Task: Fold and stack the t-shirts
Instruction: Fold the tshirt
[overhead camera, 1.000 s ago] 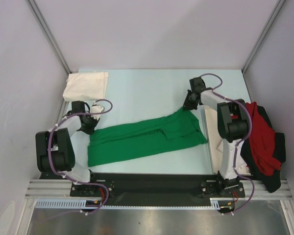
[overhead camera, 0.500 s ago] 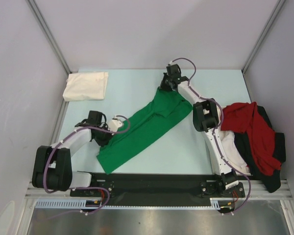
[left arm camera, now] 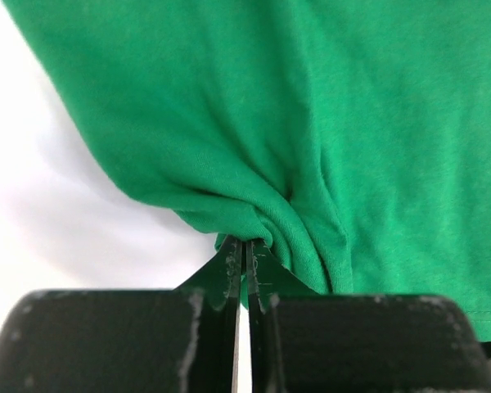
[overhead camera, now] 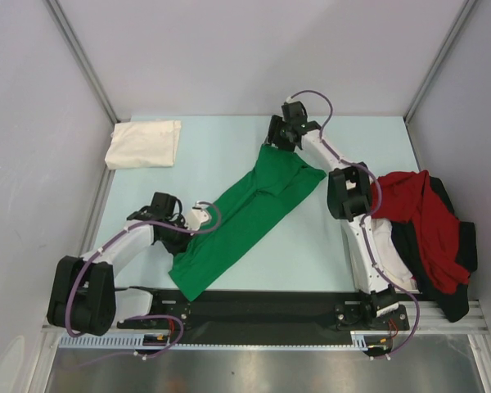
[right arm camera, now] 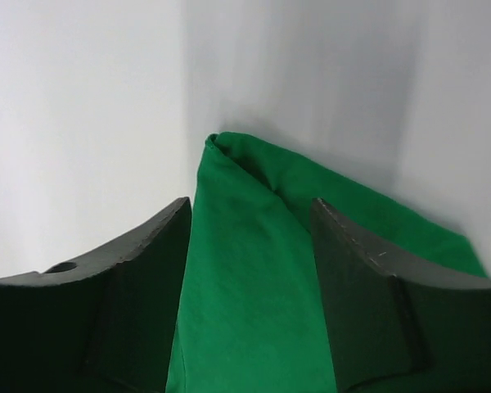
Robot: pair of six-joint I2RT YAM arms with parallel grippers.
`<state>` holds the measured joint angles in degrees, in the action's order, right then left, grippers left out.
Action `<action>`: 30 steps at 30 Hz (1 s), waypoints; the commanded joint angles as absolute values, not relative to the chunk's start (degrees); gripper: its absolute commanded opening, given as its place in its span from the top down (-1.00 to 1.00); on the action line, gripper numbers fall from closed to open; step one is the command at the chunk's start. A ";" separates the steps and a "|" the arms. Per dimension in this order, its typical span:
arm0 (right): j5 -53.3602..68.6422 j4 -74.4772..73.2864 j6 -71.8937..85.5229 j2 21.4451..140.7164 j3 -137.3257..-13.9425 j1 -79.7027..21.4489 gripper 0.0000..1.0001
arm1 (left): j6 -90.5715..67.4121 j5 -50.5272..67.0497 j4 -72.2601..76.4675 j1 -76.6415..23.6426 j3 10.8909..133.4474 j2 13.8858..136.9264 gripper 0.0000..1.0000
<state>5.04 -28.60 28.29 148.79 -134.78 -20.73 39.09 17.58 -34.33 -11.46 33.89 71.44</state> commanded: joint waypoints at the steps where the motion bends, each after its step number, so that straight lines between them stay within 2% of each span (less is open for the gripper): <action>1: 2.64 -31.37 23.65 138.27 -134.91 -18.90 -0.31 | 37.97 14.95 -35.77 -11.08 33.14 69.26 0.94; 7: -4.47 -38.40 18.72 129.92 -130.62 -18.46 -0.38 | 37.79 13.62 -37.00 -9.41 32.78 66.45 0.92; 12: -13.26 -36.83 22.57 115.86 -108.14 -16.79 -0.31 | 37.62 12.57 -37.79 -8.70 31.90 65.04 0.87; 16: -12.92 -31.92 26.62 108.91 -88.47 -14.59 -0.23 | 37.79 10.11 -38.32 -8.44 31.38 64.86 0.84; 19: -13.53 -27.87 28.55 105.65 -80.10 -14.15 -0.21 | 37.97 9.23 -39.02 -8.26 31.29 64.51 0.83; 23: -10.99 -24.18 30.06 106.43 -76.64 -13.71 -0.18 | 38.14 9.14 -40.34 -8.26 31.46 64.42 0.78; 30: -8.18 -21.54 31.81 111.53 -78.57 -12.31 -0.10 | 39.46 5.19 -40.87 -8.09 30.32 64.34 0.76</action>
<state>-9.30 -25.89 29.65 110.04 -76.03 -13.26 38.59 7.53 -39.03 -8.67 31.48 65.54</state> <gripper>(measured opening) 0.554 0.118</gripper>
